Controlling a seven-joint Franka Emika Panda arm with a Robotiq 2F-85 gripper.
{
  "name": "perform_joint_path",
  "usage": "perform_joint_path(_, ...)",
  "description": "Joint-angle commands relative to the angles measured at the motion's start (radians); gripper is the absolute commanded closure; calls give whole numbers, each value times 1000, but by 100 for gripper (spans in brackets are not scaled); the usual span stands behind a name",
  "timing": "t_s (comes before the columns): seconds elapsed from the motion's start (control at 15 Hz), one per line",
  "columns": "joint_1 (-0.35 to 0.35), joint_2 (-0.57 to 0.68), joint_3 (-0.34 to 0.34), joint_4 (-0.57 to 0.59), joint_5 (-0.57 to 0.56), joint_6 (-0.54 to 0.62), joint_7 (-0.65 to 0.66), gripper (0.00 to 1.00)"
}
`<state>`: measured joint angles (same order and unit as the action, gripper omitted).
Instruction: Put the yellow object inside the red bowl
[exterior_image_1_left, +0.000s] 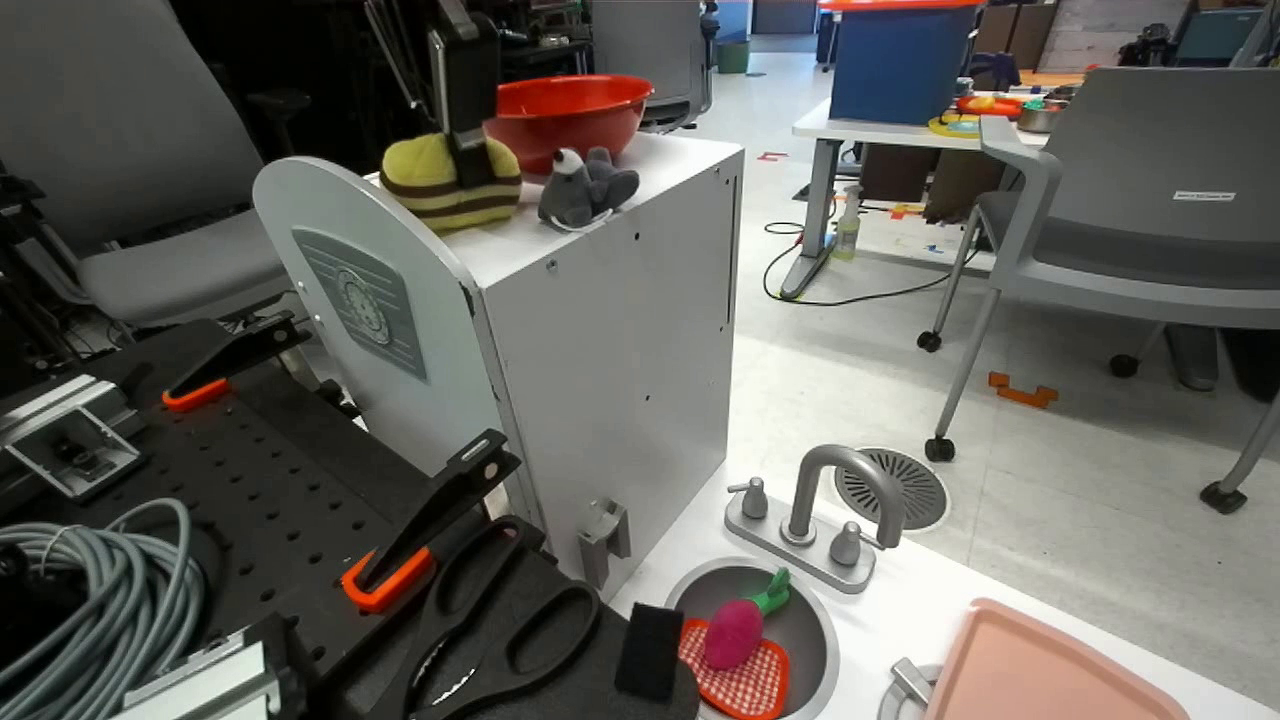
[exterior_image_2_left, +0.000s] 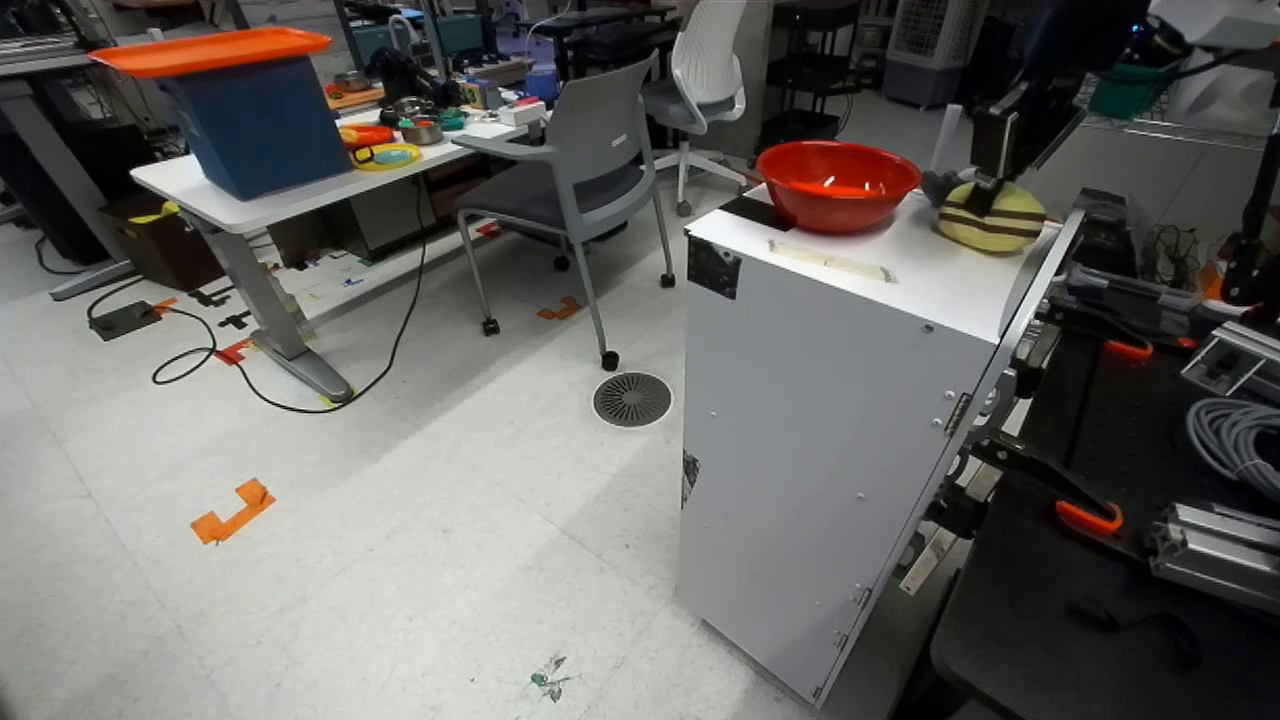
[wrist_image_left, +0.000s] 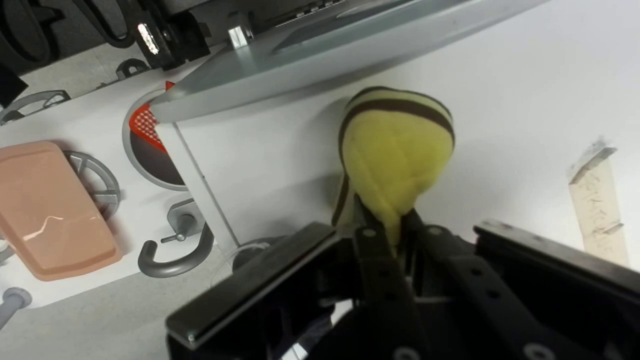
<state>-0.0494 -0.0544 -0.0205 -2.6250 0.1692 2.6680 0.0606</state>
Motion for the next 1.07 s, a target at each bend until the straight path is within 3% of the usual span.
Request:
perform_joint_path(0.0, 8, -3, -6, 6, 4, -15, 2, 97)
perform_joint_path(1.0, 1, -105, 36, -49, -192, -39, 282, 97)
